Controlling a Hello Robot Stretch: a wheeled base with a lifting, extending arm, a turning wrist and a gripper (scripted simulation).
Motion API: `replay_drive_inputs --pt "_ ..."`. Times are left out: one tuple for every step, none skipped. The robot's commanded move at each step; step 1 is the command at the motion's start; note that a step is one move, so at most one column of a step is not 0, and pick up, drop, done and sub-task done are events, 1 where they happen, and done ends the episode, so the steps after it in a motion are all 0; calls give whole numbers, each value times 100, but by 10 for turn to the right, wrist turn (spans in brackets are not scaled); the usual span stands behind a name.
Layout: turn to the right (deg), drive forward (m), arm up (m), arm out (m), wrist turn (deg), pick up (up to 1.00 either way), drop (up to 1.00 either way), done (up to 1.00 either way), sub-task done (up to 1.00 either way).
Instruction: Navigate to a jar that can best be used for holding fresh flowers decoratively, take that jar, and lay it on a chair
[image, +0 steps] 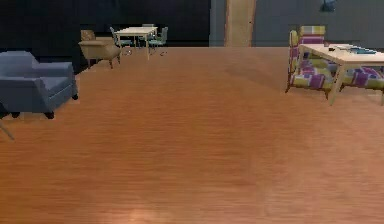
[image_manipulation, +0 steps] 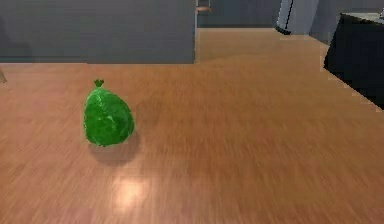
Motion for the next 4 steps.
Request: replay_drive_inputs --pt "0 100 0 0 0 0 0 0 0" --pt "0 100 0 0 0 0 0 0 0" --pt "0 100 0 0 0 0 0 0 0" --pt "-30 0 0 0 0 0 0 0 0"
